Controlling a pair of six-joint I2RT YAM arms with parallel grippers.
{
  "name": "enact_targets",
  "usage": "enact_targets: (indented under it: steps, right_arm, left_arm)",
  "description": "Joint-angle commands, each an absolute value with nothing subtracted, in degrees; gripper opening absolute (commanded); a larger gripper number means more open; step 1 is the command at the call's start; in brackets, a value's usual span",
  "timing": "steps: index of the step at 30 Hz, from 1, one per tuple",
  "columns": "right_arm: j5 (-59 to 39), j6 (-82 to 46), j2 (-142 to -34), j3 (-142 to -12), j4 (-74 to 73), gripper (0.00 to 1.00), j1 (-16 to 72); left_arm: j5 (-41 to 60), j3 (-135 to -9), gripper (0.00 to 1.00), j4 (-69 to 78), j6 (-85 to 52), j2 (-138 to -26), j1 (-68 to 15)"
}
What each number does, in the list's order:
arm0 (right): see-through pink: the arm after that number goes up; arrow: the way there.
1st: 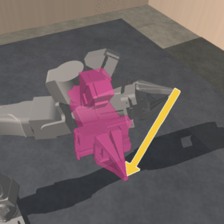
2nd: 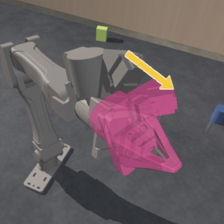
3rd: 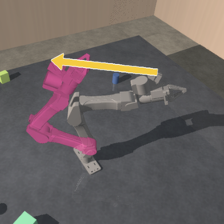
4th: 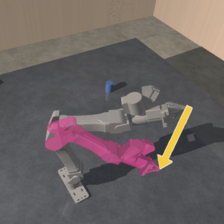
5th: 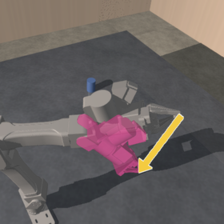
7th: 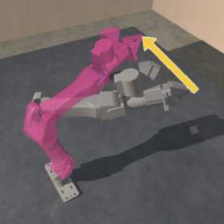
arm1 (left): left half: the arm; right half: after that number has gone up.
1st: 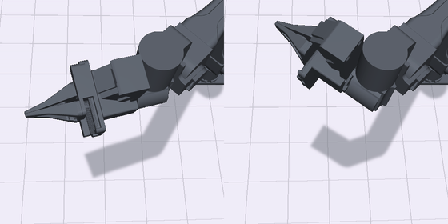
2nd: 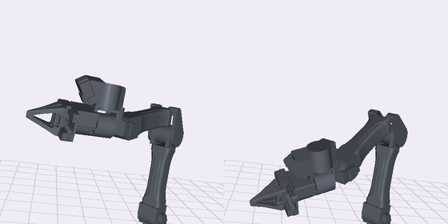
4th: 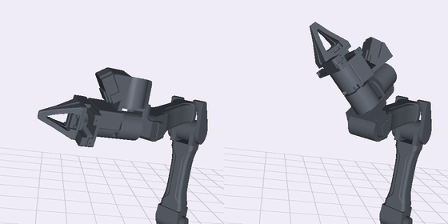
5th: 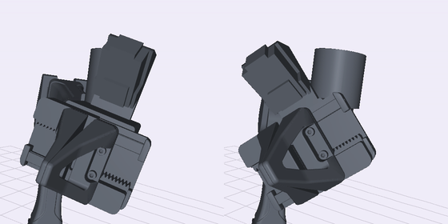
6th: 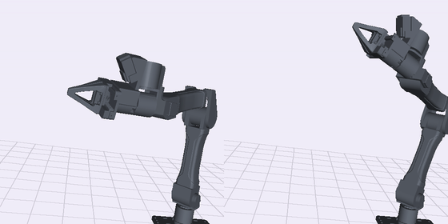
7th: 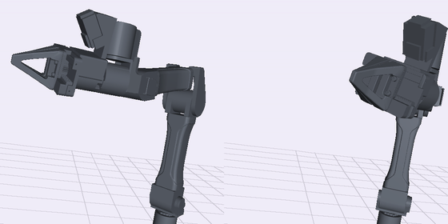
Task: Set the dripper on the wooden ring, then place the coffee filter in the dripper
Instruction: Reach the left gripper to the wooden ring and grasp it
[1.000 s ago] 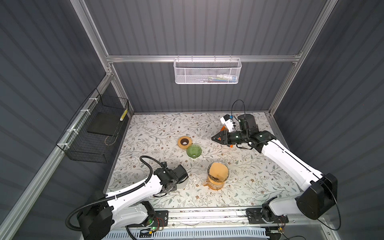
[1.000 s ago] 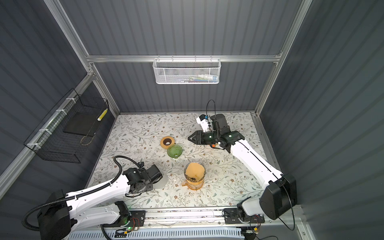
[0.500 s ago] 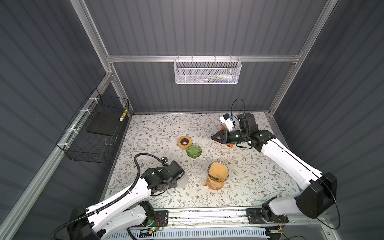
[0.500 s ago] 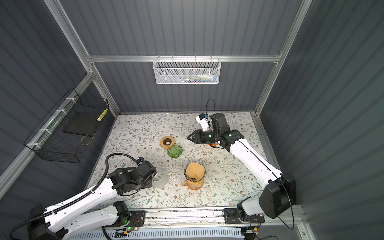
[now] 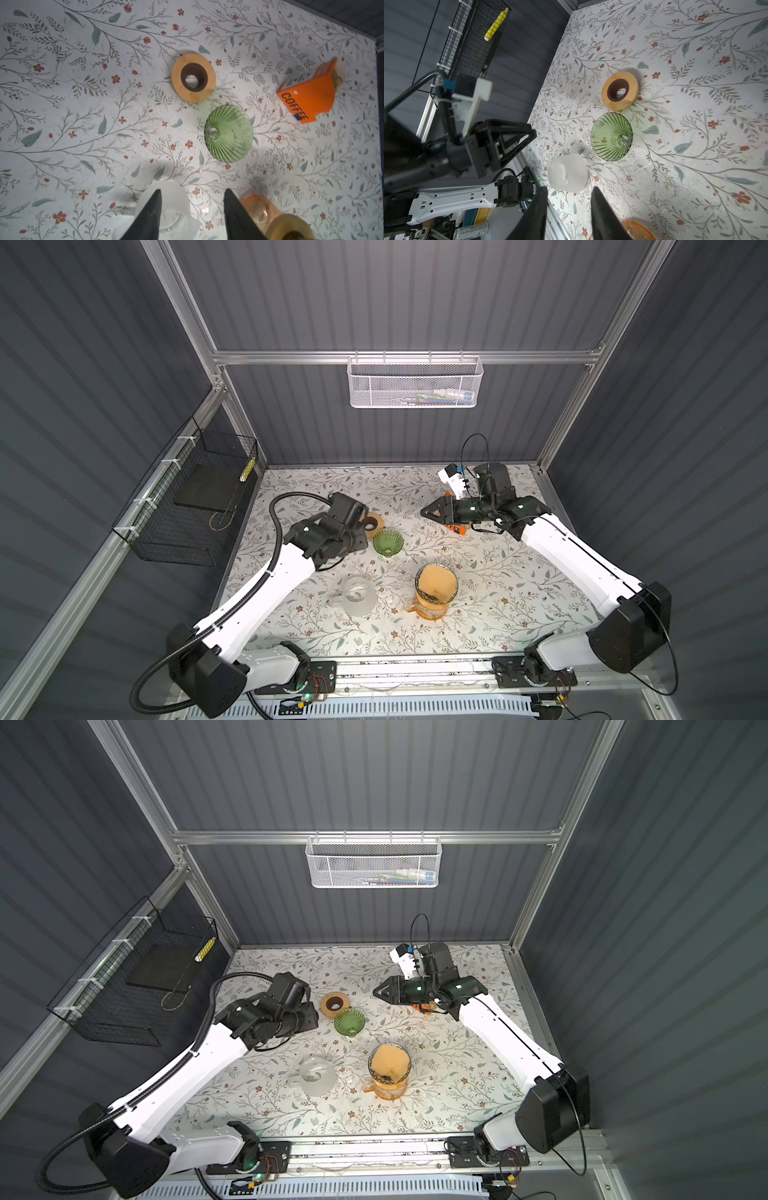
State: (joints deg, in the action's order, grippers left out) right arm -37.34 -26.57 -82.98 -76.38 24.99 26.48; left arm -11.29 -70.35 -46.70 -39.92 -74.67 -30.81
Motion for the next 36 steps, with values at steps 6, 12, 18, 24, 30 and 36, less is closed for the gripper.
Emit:
enact_targets:
  steps: [6,12,18,24,30,36]
  right_arm:
    - [-39.16,-24.49,-86.53,-83.93,29.83,0.39,23.79]
    - [-39.65,-24.51,-89.06,-86.60,31.03,0.40,22.18]
    - [-40.70,-23.90,-91.48,-89.72,32.83,0.40,21.03]
    - [-41.42,-23.81,-92.24,-90.09,32.64,0.40,20.65]
    - [-42.26,-23.83,-92.75,-90.17,32.13,0.40,20.40]
    - [-42.42,-23.63,-92.72,-90.22,32.41,0.40,19.97]
  left_arm:
    - [5.08,-75.04,0.57,-35.45,-30.76,-93.25,-17.87]
    - [7.24,-82.01,0.62,-33.64,-28.38,-104.86,-17.67]
    - [7.63,-86.53,0.61,-34.44,-27.12,-113.21,-17.67]
    - [4.75,-87.91,0.60,-36.21,-26.81,-115.74,-17.67]
    - [4.35,-88.67,0.57,-36.56,-27.07,-117.99,-17.67]
    - [3.60,-89.03,0.54,-36.23,-27.22,-119.69,-17.62]
